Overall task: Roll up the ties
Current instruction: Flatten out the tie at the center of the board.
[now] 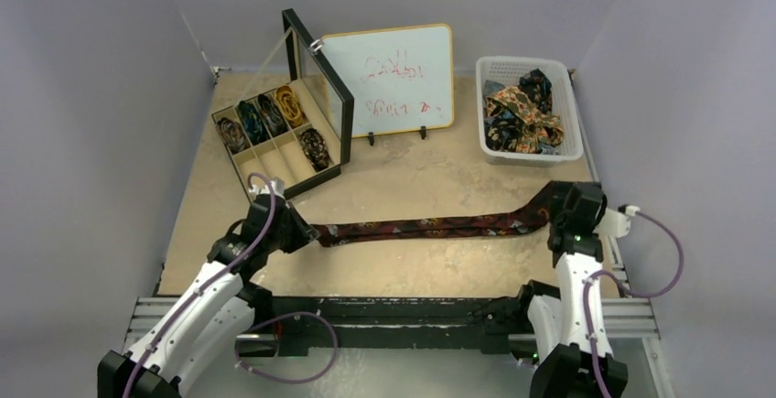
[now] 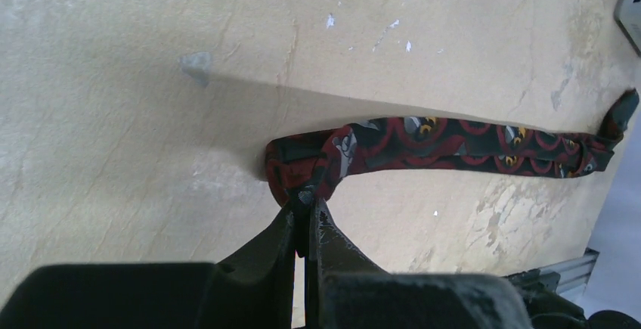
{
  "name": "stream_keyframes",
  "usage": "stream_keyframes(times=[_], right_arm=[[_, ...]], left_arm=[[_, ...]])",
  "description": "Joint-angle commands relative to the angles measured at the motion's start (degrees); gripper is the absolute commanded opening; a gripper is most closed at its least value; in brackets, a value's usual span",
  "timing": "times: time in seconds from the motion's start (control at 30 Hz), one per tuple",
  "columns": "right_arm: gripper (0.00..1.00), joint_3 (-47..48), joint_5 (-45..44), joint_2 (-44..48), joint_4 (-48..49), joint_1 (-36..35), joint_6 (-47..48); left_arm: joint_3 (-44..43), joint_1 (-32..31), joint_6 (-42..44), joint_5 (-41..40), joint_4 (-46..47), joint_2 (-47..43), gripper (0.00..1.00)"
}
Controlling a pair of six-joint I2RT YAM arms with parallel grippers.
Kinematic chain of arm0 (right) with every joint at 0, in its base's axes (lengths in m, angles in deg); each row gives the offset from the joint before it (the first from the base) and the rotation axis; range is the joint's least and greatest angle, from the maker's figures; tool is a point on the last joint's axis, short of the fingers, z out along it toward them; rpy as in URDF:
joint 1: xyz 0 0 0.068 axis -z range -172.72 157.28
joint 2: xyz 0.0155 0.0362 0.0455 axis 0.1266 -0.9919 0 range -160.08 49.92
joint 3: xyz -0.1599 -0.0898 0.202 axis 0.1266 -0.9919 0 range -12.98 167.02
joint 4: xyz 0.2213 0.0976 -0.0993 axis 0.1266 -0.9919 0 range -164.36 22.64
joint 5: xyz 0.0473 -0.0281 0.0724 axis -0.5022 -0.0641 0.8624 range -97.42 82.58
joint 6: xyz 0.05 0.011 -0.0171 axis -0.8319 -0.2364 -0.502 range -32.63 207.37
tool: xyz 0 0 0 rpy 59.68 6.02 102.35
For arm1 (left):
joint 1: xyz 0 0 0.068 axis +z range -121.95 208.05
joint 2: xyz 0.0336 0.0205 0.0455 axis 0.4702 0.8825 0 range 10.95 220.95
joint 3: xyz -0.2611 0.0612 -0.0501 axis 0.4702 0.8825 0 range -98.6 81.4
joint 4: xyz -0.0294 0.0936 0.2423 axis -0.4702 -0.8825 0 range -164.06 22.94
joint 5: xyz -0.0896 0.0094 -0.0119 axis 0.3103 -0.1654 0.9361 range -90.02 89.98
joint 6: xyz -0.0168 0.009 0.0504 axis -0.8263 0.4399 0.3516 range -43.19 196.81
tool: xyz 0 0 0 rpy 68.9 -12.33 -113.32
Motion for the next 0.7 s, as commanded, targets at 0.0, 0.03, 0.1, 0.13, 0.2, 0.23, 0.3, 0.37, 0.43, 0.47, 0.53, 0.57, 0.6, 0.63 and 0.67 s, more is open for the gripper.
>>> stream_keyframes(times=[0.0, 0.03, 0.1, 0.13, 0.2, 0.23, 0.3, 0.37, 0.43, 0.47, 0.53, 0.57, 0.6, 0.63, 0.67], right_arm=[[0.97, 10.77, -9.09, -2.42, -10.51, 0.21, 6.16], [0.98, 11.99, -7.25, -3.3, -11.55, 0.31, 8.03], [0.98, 12.69, -0.97, -4.04, -9.82, 0.24, 12.33], [0.92, 12.07, 4.91, -4.29, -6.9, 0.25, 16.36], [0.82, 10.86, 18.34, -5.35, -2.08, 0.25, 24.95], [0.79, 10.25, 23.24, -6.11, 0.12, 0.22, 28.09], [0.77, 8.37, 38.03, -7.22, 3.13, 0.15, 32.94], [0.81, 5.97, 48.17, -6.12, 7.2, 0.11, 36.75], [0.84, 5.27, 52.56, -3.74, 8.56, 0.01, 38.94], [0.84, 5.12, 54.45, -2.2, 9.91, -0.14, 39.38], [0.84, 5.7, 55.08, 0.21, 12.63, -0.91, 39.07], [0.84, 5.96, 55.18, 1.04, 14.19, -1.64, 38.94], [0.84, 6.1, 55.16, 1.55, 15.2, -2.24, 38.83], [0.84, 6.34, 55.49, 1.73, 17.91, -3.34, 38.68], [0.84, 6.5, 55.17, 1.58, 18.98, -5.05, 38.47]], left_arm=[[-2.33, 0.42, -2.83, -4.98, -2.69, -0.33, 0.0], [-3.99, 0.46, -3.06, -6.56, -3.74, 0.58, 0.0], [-5.95, 0.43, -3.55, -8.02, -4.87, 2.62, 0.0], [-6.91, 0.42, -3.49, -8.21, -5.1, 3.19, 0.0], [-7.97, 0.46, -3.05, -7.69, -4.63, 4.76, 0.0], [-8.13, 0.46, -3.08, -7.71, -4.75, 5.29, 0.0], [-8.46, 0.48, -3.29, -7.94, -4.98, 6.09, 0.07], [-8.91, 0.5, -3.26, -7.89, -5.34, 7.13, 0.34], [-9.89, 0.51, -3.42, -8.34, -6.59, 8.44, 0.53], [-10.57, 0.51, -3.94, -8.84, -7.69, 9.06, 0.57], [-11.57, 0.51, -6.06, -10.26, -9.9, 9.67, 0.63], [-12.04, 0.51, -6.67, -11.01, -10.81, 9.64, 0.66], [-12.38, 0.51, -7.26, -11.34, -10.95, 9.35, 0.68], [-12.81, 0.51, -7.77, -11.51, -11.18, 8.69, 0.7], [-13.36, 0.51, -8.07, -11.78, -11.44, 8.42, 0.72]])
